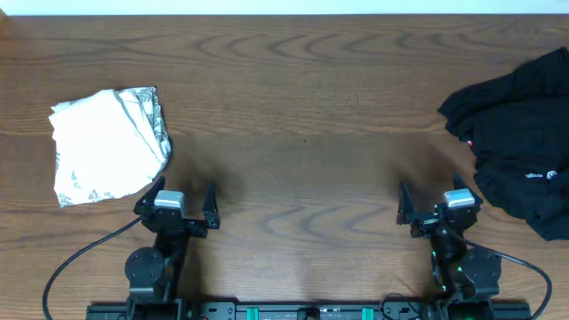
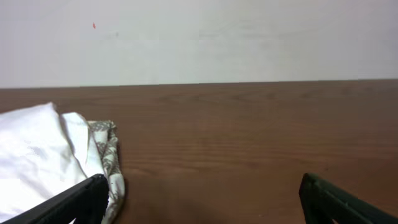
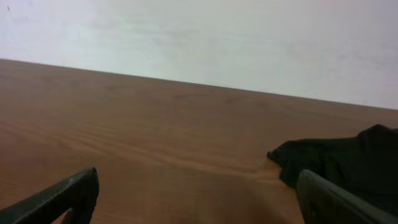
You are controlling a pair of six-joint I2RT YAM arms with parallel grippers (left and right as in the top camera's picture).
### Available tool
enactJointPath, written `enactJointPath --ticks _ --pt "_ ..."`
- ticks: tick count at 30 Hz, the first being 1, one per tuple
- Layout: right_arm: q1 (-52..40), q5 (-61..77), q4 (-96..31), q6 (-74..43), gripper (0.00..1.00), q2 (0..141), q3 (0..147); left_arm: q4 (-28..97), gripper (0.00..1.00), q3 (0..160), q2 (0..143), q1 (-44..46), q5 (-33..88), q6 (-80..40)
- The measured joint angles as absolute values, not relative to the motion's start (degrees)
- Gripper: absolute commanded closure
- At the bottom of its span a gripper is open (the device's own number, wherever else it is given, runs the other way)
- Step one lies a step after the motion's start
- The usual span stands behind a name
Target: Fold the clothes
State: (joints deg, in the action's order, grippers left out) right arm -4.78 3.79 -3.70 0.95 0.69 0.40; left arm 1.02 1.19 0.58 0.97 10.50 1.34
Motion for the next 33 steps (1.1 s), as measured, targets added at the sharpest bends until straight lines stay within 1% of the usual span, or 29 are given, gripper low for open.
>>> enactJointPath --ticks 4,8,15,20,24,27,30,33 --pt "-4.8 3.8 -4.4 -0.4 0.01 0.7 0.6 1.0 0.02 1.2 0.6 1.0 10.5 -3.9" --pt "-4.8 1.6 -8.0 -1.1 0.01 0.8 2.3 2.7 0.02 1.8 0.6 1.0 11.7 -8.2" --pt "-4.8 -3.6 -16.4 -1.3 0.01 6.7 11.2 15.3 0.02 7.2 5.3 1.0 14.6 -10.7" --pt "-4.8 -6.2 -23.2 -1.3 0.01 18.0 22.0 19.8 0.02 15.9 13.8 1.0 15.1 -10.6" --pt "-4.8 -7.2 -30.7 -1.3 0.01 30.2 32.1 24.5 0.02 25.0 22.3 1.0 15.0 -10.5" --pt "-4.8 -7.4 -37.5 -1.3 0.01 39.4 40.1 30.5 0.02 31.7 29.8 1.0 15.1 -10.5" --pt "-4.8 -7.1 -44.4 -1.4 0.01 48.2 47.9 39.0 0.02 38.3 37.0 1.0 15.0 -10.5" --pt "-4.8 -5.3 -48.0 -1.5 0.01 54.2 53.2 47.1 0.02 44.9 43.3 1.0 15.1 -9.8"
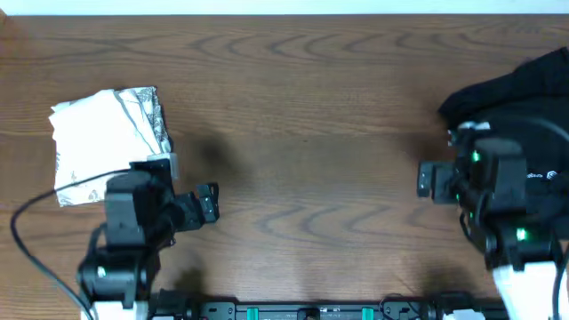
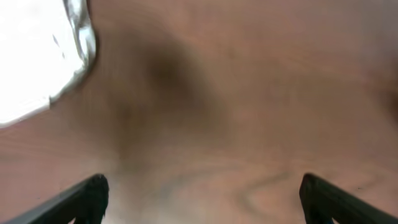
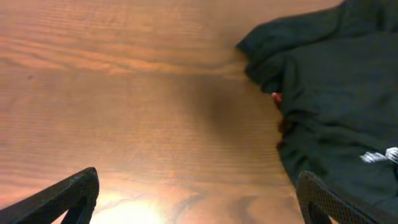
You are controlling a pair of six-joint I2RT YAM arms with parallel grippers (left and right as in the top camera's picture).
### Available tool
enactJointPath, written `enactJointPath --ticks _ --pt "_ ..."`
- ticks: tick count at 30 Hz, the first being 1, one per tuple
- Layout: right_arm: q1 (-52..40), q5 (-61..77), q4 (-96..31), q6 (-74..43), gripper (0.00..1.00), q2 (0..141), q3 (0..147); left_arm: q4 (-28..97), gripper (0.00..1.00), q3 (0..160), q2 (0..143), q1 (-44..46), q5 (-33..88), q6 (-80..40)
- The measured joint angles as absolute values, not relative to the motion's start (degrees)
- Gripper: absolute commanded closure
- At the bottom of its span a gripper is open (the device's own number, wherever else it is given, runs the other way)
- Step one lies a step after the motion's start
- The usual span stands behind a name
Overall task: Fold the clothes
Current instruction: 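Reach the right gripper into the black clothing pile and grasp a shirt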
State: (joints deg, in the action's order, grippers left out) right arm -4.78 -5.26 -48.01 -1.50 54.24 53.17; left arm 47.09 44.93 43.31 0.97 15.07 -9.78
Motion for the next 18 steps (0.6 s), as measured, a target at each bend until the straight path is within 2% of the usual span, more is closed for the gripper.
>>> enactJointPath --ticks 5,9,12,18 --pt "-4.8 -2.7 -48.9 -2.0 0.01 60.5 56.6 50.4 0.02 51.6 50.0 1.0 15.1 -7.3" --pt "-2.9 -6.7 -49.8 -6.2 0.01 62.7 56.6 51.2 0.02 52.1 51.8 1.0 15.1 -6.5" --pt "3.2 -11.0 -50.1 -10.2 0.01 63.8 56.6 51.3 0.02 52.1 52.3 1.0 15.1 -6.1" --pt "22.3 -15.4 -45.5 -15.4 0.05 67.1 56.6 51.3 0.02 52.1 52.3 1.0 15.1 -5.9"
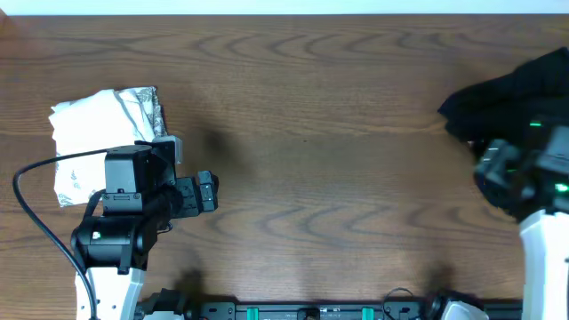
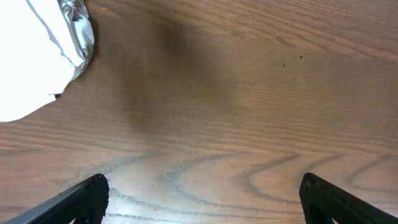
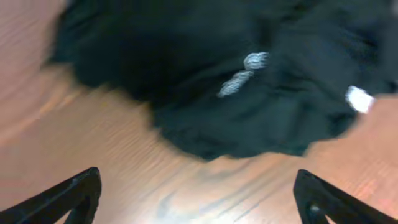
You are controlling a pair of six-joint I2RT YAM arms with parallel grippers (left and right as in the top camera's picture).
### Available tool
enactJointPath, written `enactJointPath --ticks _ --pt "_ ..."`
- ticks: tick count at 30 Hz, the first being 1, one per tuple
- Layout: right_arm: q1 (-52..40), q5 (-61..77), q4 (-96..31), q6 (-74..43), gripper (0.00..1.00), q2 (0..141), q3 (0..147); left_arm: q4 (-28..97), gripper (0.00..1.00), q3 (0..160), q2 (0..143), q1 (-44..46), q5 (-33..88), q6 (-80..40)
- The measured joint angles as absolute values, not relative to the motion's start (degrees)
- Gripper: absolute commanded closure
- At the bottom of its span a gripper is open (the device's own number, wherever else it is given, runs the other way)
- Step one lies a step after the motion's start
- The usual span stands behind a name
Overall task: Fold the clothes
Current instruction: 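Reach the right gripper into the black clothing pile and grasp a shirt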
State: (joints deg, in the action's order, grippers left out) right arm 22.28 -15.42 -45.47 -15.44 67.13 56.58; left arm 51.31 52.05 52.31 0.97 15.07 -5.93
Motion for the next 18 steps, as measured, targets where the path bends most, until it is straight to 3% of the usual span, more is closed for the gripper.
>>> enactJointPath --ticks 7,15,18 --pt "36.9 -16.7 -40.8 -17.2 0.08 78.5 56.6 51.4 0.02 52.1 52.3 1.0 15.1 -5.9" --pt "42.9 -13.2 -36.2 -17.5 0.14 90.0 56.6 51.4 0.02 52.1 52.4 1.0 15.1 -5.9" --pt "43.0 -12.1 -34.5 -17.5 0.2 92.2 56.6 51.4 0.02 52.1 52.4 1.0 15.1 -5.9"
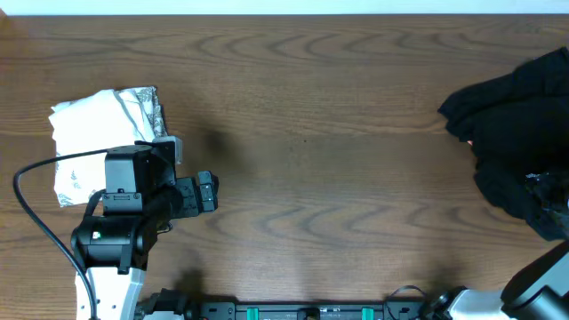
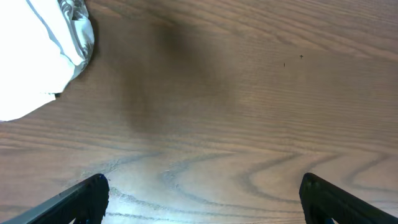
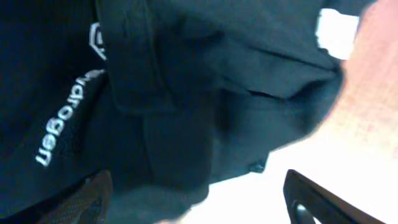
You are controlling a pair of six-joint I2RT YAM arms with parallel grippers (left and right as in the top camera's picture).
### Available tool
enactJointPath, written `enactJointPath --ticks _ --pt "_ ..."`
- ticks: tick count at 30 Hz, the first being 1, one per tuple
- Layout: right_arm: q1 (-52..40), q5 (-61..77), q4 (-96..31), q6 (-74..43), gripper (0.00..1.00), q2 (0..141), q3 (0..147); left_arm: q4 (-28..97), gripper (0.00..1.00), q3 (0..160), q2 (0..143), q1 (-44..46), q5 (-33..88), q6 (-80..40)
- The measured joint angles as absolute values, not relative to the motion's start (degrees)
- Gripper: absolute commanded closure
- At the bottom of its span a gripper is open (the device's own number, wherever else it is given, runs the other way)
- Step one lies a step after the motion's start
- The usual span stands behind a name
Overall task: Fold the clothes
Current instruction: 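Reach the right gripper into the black clothing pile and grasp a shirt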
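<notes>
A black garment (image 1: 520,124) lies crumpled at the table's right edge. The right wrist view shows it close up, with its white lettering (image 3: 62,127) and a white tag (image 3: 339,25). My right gripper (image 3: 199,199) hangs open just above the garment's near edge, one finger over the cloth and the other over bare table. In the overhead view only its arm (image 1: 540,277) shows, at the bottom right corner. A white folded cloth (image 1: 102,142) with a grey patterned edge lies at the left. My left gripper (image 1: 204,193) stands open over bare wood to the right of it.
The brown wooden table (image 1: 302,133) stretches between the two cloths. A black cable (image 1: 36,173) loops from the left arm across the white cloth's near side. The white cloth's corner (image 2: 37,56) shows at the top left of the left wrist view.
My right gripper has moved lower and further right over the black garment, now close to its near edge with the lettering. The left arm and both cloths are unchanged.
Both grippers were parked open at the table's front edge, facing the far wall. Then both were raised and pointing down, the left beside the white cloth, the right beside the black garment. The left has stayed there; the right went over the garment and now hangs close above it.
</notes>
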State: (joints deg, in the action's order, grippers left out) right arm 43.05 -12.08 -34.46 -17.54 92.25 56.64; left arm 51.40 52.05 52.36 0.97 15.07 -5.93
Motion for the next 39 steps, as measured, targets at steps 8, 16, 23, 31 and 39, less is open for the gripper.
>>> enactJointPath --ticks 8,16,23,31,39 --pt "43.0 -10.9 -32.0 -17.8 0.44 94.1 56.6 51.4 0.02 52.1 52.4 1.0 15.1 -5.9" --pt "43.0 -10.8 -31.8 -17.8 0.45 99.5 56.6 51.4 0.02 52.1 52.4 1.0 15.1 -5.9" --pt "43.0 -9.3 -31.4 -18.0 0.76 100.6 56.9 51.4 0.02 52.1 52.4 1.0 15.1 -5.9" --pt "43.0 -9.1 -32.0 -18.0 0.72 100.0 56.9 51.4 0.02 52.1 52.4 1.0 15.1 -5.9" --pt "43.0 -8.7 -32.3 -18.0 0.7 92.4 56.9 51.4 0.02 52.1 52.4 1.0 15.1 -5.9"
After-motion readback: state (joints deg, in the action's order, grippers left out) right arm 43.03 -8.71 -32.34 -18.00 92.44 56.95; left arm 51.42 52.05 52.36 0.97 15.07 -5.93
